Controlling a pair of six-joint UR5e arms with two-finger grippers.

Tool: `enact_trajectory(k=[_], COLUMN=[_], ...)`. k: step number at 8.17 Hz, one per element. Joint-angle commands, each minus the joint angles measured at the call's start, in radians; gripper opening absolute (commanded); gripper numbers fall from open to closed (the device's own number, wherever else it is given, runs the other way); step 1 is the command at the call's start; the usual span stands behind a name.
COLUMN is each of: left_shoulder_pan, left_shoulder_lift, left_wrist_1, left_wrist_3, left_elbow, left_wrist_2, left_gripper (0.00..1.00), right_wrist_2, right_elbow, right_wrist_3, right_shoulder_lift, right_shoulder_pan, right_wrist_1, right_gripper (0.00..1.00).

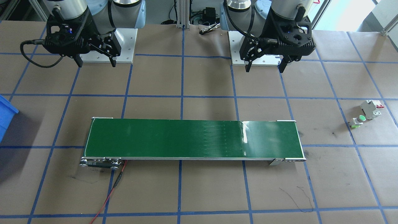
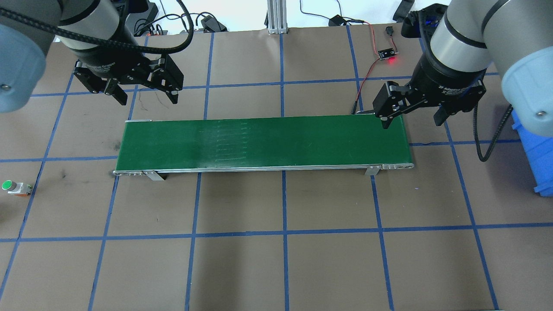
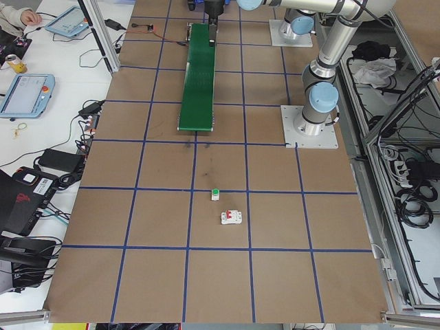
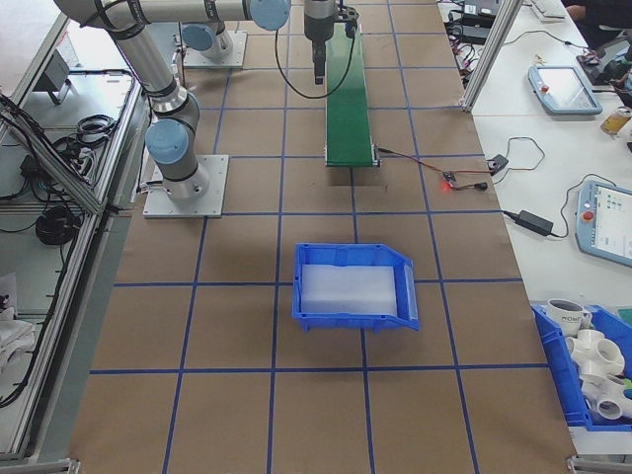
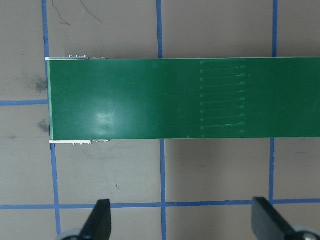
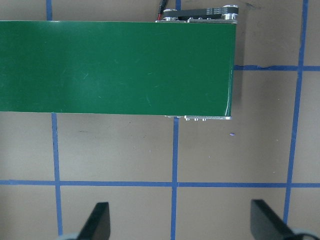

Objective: Move button from left to right

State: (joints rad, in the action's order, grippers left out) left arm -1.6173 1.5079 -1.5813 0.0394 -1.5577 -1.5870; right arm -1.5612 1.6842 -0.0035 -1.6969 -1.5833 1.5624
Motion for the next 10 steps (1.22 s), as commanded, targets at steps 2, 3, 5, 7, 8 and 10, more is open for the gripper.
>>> enact_trajectory(k=[2,3,5,7,8,10], left_shoulder_pan=[0.051,0.13,0.354,0.54,0.619,0.774], left_shoulder_lift=[-0.006,-0.005,0.017,0.072,0.139,0.25], left_wrist_1=[-0.014,-0.013,0.009,0.058,0.137,0.288], left_wrist_3=[-0.003,-0.037,-0.357,-0.58,-0.675,-0.814], left_elbow=[-0.019,-0.037,-0.088,-0.105,-0.104,-0.11], left_wrist_2=[-0.013,-0.042,-0.045,-0.048,-0.05,-0.05], left_gripper=[1.0,1.0,1.0,1.0,1.0,1.0], right_wrist_2=[0.001,0.004,-0.003,-0.003,-0.002,-0.002], right_elbow=[0.0,0.0,-0.001,0.0,0.0,0.0], right_wrist_3=[-0.001,-0.003,-0.003,-0.003,-0.003,-0.003], right_shoulder_lift=[0.002,0.0,-0.004,-0.001,-0.003,0.0], right_shoulder_pan=[0.0,-0.001,0.0,0.0,0.0,0.0], right_wrist_1=[0.001,0.001,-0.008,-0.01,-0.01,-0.001], right_gripper=[1.0,1.0,1.0,1.0,1.0,1.0])
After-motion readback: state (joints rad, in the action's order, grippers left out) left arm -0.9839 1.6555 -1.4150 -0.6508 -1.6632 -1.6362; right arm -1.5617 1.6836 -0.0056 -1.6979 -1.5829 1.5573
